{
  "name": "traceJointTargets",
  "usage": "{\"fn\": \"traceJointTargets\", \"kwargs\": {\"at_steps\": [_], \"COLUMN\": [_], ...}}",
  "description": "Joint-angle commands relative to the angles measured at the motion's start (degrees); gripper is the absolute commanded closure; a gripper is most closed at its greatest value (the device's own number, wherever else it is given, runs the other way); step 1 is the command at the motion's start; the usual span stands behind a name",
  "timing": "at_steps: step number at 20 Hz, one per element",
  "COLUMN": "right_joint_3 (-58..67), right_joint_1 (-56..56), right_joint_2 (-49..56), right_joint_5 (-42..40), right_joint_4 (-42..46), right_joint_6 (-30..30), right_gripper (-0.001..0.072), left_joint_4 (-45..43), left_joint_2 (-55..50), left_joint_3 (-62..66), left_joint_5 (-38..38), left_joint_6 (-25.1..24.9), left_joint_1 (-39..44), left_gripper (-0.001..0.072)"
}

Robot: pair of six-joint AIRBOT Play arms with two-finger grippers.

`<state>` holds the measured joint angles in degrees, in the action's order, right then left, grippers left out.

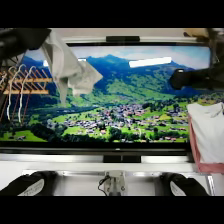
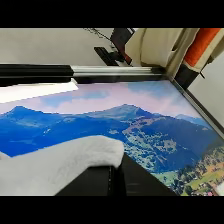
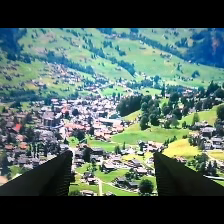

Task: Fold the shirts.

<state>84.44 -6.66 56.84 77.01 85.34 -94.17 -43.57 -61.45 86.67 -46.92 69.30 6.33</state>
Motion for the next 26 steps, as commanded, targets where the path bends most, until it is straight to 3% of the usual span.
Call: {"fn": "traceJointTargets", "kwargs": {"at_steps": [1, 5, 9, 11, 12, 13, 14, 15, 16, 19, 20, 22, 26], "right_joint_3": [1.07, 0.7, -5.03, -10.36, -13.51, -16.46, -19.23, -21.73, -23.63, -26.34, -26.49, -26.49, -26.49], "right_joint_1": [0.0, 0.02, 0.02, 0.04, 0.04, 0.04, 0.04, 0.04, 0.04, 0.0, 0.0, 0.0, 0.0], "right_joint_2": [-8.98, -10.58, -10.56, -10.21, -9.84, -9.33, -8.52, -7.34, -5.77, -0.22, 2.23, 7.19, 17.07], "right_joint_5": [4.63, 15.26, 13.33, 10.75, 8.92, 6.99, 5.03, 3.19, 1.38, -4.98, -6.91, -9.7, -9.4], "right_joint_4": [-1.42, -0.26, 4.02, 5.22, 5.16, 4.66, 3.98, 2.95, 1.16, -7.93, -12.09, -17.49, -19.08], "right_joint_6": [-2.82, -3.13, -4.24, -5.22, -5.84, -5.9, -5.95, -5.97, -5.92, -5.33, -4.04, -1.09, 0.42], "right_gripper": [0.0098, 0.0098, 0.0098, 0.0098, 0.0098, 0.0097, 0.0097, 0.0097, 0.0093, 0.0077, 0.0077, 0.0021, 0.0021], "left_joint_4": [-4.68, -4.42, -3.87, -1.07, -0.37, -0.46, -0.61, -0.63, -1.33, -11.08, -13.97, -16.81, -14.45], "left_joint_2": [8.31, 4.72, -9.18, -16.26, -18.73, -19.78, -19.89, -19.54, -19.19, -18.99, -19.04, -20.55, -28.22], "left_joint_3": [-7.37, -20.85, -25.27, -23.41, -21.81, -20.24, -18.49, -16.61, -14.4, -8.28, -8.04, -8.96, -10.93], "left_joint_5": [-0.13, 11.06, 25.75, 27.54, 26.32, 24.24, 20.68, 15.39, 8.7, -9.99, -12.33, -14.08, -15.69], "left_joint_6": [8.11, 13.92, 19.78, 20.81, 20.79, 20.02, 17.97, 14.91, 12.17, 15.3, 17.38, 21.14, 22.1], "left_joint_1": [7.21, 24.61, 44.52, 48.17, 47.93, 46.45, 43.32, 39.01, 33.64, 13.97, 8.13, -2.05, -8.13], "left_gripper": [0.0665, 0.0665, 0.0665, 0.0663, 0.0624, 0.0385, 0.0084, 0.0043, 0.0045, 0.0064, 0.0106, 0.0104, 0.0105]}}
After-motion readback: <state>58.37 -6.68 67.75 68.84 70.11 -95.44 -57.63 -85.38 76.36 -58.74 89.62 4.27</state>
